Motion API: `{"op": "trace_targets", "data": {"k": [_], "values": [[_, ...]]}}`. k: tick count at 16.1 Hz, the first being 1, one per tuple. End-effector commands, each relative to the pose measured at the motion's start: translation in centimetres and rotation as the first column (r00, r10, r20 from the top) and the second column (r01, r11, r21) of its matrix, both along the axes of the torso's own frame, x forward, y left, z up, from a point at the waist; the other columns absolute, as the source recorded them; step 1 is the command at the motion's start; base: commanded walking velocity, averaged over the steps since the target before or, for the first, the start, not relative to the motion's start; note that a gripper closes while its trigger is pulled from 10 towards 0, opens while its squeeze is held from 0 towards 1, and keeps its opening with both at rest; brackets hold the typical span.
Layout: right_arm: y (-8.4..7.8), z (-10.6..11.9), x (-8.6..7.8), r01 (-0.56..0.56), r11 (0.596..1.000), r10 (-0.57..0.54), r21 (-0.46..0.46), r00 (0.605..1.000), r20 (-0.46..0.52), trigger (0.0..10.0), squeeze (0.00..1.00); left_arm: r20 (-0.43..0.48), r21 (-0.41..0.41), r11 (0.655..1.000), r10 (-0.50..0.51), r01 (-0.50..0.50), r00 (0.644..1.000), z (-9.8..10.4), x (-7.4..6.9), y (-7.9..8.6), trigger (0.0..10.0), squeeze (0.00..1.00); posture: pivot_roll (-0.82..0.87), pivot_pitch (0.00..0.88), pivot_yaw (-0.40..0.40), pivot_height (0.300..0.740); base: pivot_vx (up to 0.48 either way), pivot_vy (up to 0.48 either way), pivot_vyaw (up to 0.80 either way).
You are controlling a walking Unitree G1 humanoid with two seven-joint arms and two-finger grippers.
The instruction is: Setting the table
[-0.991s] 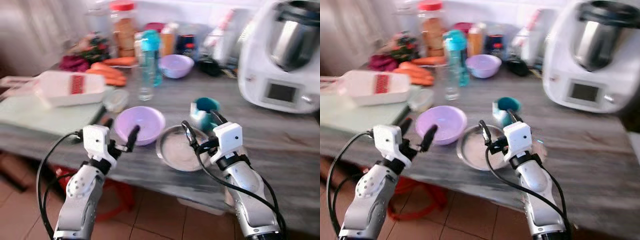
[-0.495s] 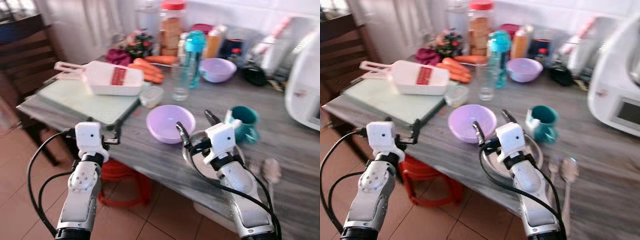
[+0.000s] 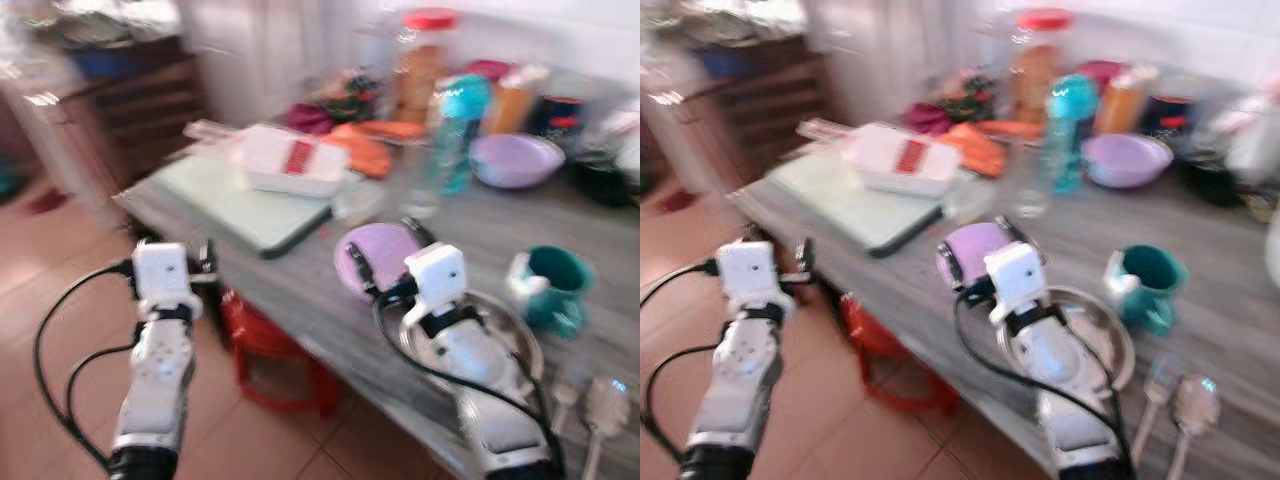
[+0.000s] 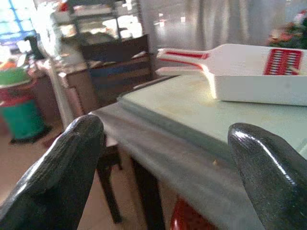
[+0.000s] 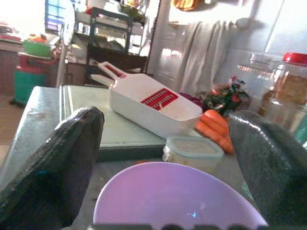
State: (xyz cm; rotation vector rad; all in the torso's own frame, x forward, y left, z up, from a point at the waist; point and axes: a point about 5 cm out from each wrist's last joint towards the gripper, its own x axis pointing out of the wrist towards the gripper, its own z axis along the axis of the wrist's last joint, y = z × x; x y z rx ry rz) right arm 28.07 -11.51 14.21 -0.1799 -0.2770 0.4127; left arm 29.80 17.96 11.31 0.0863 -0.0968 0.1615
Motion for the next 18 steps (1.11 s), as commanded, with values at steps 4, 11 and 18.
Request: {"op": "trace_targets", "data": {"k": [4, 11, 18], "values": [[1.0, 1.2, -0.1, -0.02, 1.0, 0.02, 0.004, 0.998, 0.053, 10.0, 0.0, 0.02, 0.043, 0.998, 0.04, -0.041, 0.999, 0.1, 0.1, 0.7, 10.0, 0.0, 0.07, 0.0, 0.009, 0.74, 0.0, 0.0, 0.8], [0.8, 1.2, 0.1, 0.015, 0.999, -0.017, 0.039, 0.999, 0.042, 10.0, 0.0, -0.008, 0.048, 0.998, 0.051, -0.051, 0.999, -0.3, 0.3, 0.9, 10.0, 0.0, 0.06, 0.0, 0.01, 0.74, 0.0, 0.0, 0.8], [0.0, 0.8, 0.5, 0.078, 0.992, -0.078, 0.095, 0.997, -0.001, 10.0, 0.0, -0.037, 0.037, 0.998, 0.056, -0.055, 0.998, -0.8, 0.3, 0.9, 10.0, 0.0, 0.06, 0.0, 0.009, 0.74, 0.0, 0.0, 0.8]]}}
